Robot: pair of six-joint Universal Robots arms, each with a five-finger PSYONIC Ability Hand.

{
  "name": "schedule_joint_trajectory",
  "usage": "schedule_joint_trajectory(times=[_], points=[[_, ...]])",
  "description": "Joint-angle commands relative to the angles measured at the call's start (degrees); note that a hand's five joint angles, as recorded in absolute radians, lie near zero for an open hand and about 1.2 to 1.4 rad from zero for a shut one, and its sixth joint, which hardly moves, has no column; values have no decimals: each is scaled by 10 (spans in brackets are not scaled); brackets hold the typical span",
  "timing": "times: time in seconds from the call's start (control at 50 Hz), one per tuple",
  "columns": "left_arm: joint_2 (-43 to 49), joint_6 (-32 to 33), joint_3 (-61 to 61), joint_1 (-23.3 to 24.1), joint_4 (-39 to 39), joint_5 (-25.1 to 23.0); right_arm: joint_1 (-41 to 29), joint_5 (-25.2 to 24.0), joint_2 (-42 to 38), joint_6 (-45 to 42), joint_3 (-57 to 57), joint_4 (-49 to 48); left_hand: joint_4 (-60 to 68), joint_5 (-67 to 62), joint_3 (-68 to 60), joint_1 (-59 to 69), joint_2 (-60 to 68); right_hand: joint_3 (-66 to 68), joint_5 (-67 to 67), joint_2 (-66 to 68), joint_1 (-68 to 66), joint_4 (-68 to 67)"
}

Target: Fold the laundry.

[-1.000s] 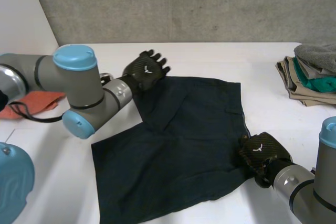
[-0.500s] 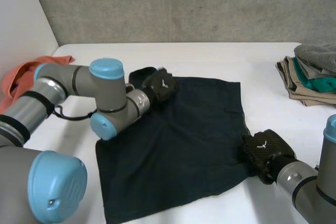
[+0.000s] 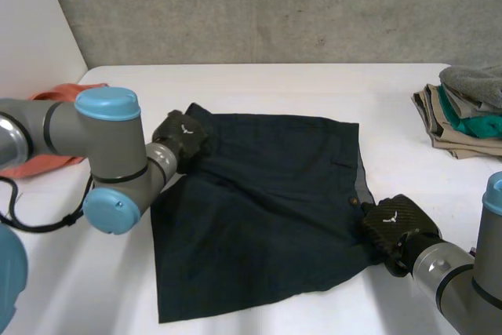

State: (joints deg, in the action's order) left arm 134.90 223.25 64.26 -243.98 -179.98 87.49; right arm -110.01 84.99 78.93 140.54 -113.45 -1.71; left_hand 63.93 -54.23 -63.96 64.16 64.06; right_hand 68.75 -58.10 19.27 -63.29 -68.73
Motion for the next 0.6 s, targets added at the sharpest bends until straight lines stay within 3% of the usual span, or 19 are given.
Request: schedule_joint_trajectory(times=[0.02,0.22,0.3,0.5,0.56,0.58,0.6], points=[[-46,-49,46,3,-3,54,0,0,0,0,-1,0,-105,108,105,-107,-106,112,-119,607,-167,-113],[-92,-48,90,10,-54,52,-1,0,0,0,-3,0,-184,187,184,-186,-185,112,-119,607,-167,-113],[-91,-43,102,11,-88,50,-1,0,0,0,-3,0,-275,278,275,-277,-276,112,-119,607,-167,-113],[-53,7,104,4,-106,30,1,1,0,0,-3,0,-280,283,280,-282,-281,112,-119,607,-167,-113],[-49,36,115,-1,-103,32,1,2,0,0,-1,-1,-144,147,144,-146,-145,112,-119,607,-167,-113],[-49,39,118,-3,-102,32,2,3,0,0,1,-1,-70,73,71,-73,-72,112,-119,607,-167,-113],[-49,42,122,-7,-100,33,3,3,0,1,2,-1,87,-84,-87,85,86,112,-119,607,-167,-113]])
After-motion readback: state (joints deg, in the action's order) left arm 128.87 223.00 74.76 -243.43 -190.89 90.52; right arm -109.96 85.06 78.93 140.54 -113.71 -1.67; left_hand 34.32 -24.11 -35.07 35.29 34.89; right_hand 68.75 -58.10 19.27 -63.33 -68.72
